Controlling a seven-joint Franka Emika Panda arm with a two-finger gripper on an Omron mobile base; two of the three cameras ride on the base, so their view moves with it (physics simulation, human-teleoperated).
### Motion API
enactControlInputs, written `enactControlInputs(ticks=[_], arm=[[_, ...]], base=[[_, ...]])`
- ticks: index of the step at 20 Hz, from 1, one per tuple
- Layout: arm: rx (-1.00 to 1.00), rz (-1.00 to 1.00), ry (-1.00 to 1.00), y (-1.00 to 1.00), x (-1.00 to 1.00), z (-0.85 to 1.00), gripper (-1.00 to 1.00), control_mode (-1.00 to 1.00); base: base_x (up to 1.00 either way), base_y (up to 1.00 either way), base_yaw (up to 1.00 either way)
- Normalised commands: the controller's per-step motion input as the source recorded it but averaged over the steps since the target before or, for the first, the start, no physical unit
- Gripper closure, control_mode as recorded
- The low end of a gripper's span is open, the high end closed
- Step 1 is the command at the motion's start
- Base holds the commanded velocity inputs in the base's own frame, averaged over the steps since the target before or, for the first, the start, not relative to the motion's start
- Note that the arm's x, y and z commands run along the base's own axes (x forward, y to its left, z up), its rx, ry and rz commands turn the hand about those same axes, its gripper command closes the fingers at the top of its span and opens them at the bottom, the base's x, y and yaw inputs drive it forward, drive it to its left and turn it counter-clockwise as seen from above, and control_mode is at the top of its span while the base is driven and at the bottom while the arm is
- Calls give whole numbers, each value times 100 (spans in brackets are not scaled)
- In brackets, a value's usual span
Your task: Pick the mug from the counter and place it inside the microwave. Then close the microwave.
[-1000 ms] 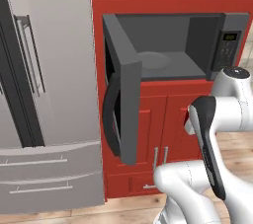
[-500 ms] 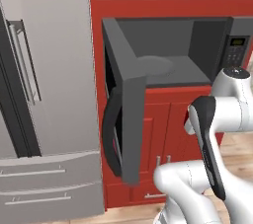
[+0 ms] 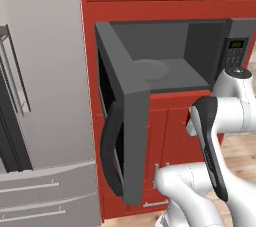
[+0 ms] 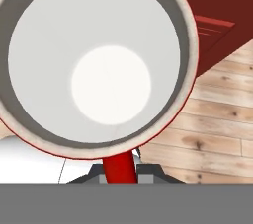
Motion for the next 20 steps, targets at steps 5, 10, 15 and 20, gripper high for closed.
enactControlInputs(ticks=[5, 10, 15, 20], arm=[[0, 0, 0, 0, 0, 0, 100, 100], [0, 0, 0, 0, 0, 0, 100, 100], [0, 0, 0, 0, 0, 0, 100, 100], [0, 0, 0, 0, 0, 0, 100, 100]], base=[[-13, -1, -5], [-9, 1, -8], [0, 0, -3], [0, 0, 0]])
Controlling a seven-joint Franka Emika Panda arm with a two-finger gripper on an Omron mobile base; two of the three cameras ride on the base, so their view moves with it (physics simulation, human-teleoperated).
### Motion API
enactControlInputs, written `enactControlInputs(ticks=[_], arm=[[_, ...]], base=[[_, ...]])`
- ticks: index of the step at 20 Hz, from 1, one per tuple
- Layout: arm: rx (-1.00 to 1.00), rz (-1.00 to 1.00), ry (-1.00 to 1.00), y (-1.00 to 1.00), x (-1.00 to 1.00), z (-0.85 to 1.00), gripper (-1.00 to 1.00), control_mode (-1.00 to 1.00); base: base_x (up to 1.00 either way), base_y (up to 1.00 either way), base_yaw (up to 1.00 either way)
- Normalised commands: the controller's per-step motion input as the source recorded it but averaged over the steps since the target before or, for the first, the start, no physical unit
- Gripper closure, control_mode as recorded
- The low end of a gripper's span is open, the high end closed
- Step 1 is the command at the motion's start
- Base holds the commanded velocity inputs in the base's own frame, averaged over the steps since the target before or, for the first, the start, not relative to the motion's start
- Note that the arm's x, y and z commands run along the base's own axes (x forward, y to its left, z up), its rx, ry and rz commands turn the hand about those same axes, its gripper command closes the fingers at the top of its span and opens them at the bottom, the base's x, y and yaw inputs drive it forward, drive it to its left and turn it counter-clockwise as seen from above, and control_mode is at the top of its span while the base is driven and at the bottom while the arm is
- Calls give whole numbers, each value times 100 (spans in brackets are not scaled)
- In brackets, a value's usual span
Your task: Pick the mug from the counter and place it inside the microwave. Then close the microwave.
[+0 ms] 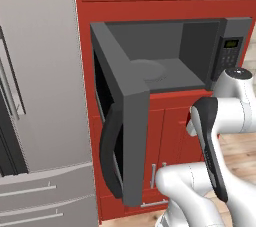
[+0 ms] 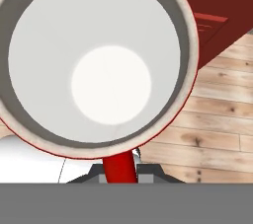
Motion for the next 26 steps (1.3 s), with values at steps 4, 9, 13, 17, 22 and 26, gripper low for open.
enactControlInputs(ticks=[4, 9, 13, 17, 22, 26], arm=[[0, 0, 0, 0, 0, 0, 100, -100], [0, 0, -2, 0, 0, 0, 100, -100], [0, 6, -15, 0, -2, 0, 100, -100], [0, 21, -15, 0, 0, 22, 100, -100], [1, 11, -21, 0, -1, 32, 100, -100], [0, 7, -8, 7, 26, 45, 100, -100]], base=[[0, 0, 0], [0, 0, 0], [0, 0, 0], [0, 0, 0], [0, 0, 0], [0, 0, 0]])
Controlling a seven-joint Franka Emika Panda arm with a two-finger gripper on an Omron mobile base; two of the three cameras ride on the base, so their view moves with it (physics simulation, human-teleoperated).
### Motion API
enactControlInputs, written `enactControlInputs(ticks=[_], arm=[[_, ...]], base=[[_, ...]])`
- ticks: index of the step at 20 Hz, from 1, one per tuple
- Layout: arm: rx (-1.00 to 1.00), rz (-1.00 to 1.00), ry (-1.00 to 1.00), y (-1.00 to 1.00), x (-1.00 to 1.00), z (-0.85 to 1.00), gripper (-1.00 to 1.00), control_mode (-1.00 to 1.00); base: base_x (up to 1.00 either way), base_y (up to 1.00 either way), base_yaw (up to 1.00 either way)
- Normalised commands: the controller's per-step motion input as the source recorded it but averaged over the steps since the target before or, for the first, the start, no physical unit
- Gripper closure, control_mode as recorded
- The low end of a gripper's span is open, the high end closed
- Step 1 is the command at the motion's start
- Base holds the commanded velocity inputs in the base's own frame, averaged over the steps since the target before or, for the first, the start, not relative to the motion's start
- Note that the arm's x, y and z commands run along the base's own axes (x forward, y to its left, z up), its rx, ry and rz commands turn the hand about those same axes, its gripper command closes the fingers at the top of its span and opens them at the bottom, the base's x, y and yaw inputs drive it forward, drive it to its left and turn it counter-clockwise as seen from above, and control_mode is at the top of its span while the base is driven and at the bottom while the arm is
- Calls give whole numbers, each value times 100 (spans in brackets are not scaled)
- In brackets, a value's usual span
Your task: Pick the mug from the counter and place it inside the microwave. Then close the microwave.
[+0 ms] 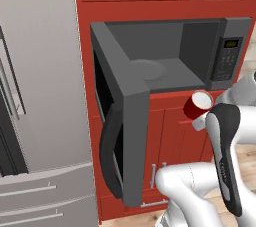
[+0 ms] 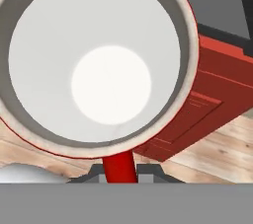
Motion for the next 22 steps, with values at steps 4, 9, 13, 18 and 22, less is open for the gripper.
enactControlInputs(ticks=[4, 9, 13, 18, 22], arm=[[0, 0, -4, 16, 86, 18, 100, -100], [0, 0, 0, 20, 96, 8, 100, -100], [0, 0, 0, 7, 70, 1, 100, -100], [0, 0, 0, 0, 44, 10, 100, -100], [0, 7, 0, 0, 3, 22, 100, -100]], base=[[0, 0, 0], [0, 0, 0], [0, 0, 0], [0, 0, 0], [0, 0, 0]])
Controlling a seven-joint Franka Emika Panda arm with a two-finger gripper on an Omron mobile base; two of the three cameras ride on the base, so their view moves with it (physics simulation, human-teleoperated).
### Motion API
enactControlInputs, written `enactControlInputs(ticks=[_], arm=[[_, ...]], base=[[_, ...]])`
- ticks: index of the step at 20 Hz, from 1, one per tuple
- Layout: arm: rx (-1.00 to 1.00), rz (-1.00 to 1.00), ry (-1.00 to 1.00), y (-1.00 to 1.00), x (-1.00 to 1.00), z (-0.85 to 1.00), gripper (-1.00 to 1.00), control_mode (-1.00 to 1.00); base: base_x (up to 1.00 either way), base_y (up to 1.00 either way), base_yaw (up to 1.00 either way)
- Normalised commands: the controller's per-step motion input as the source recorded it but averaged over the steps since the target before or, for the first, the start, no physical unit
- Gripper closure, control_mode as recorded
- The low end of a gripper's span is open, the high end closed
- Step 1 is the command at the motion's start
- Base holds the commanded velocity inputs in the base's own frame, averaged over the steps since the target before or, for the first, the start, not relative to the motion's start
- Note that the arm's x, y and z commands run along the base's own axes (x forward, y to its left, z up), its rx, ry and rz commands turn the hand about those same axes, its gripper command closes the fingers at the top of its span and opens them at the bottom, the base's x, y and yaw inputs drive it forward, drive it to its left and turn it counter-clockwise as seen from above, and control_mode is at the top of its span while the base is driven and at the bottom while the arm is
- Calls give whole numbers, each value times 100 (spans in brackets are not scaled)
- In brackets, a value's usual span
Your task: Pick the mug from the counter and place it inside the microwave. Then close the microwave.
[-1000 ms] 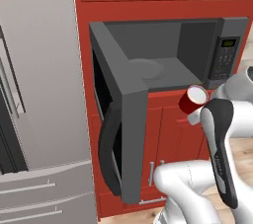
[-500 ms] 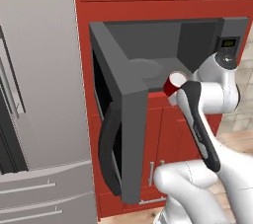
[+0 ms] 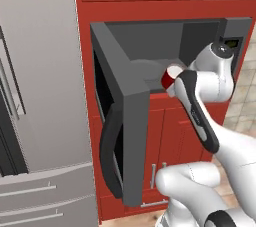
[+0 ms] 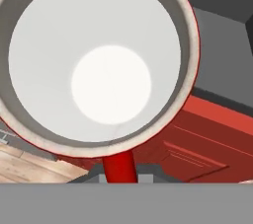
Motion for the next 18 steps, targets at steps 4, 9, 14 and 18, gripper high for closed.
enactControlInputs(ticks=[4, 9, 14, 18], arm=[[0, 7, 7, 0, 22, 22, 100, -100], [0, 2, 14, 0, 24, 13, 100, -100], [0, 0, 23, 0, 16, 0, 100, -100], [0, -1, 24, -1, 25, 0, 100, -100]], base=[[0, 0, 0], [0, 0, 0], [0, 0, 0], [0, 0, 0]])
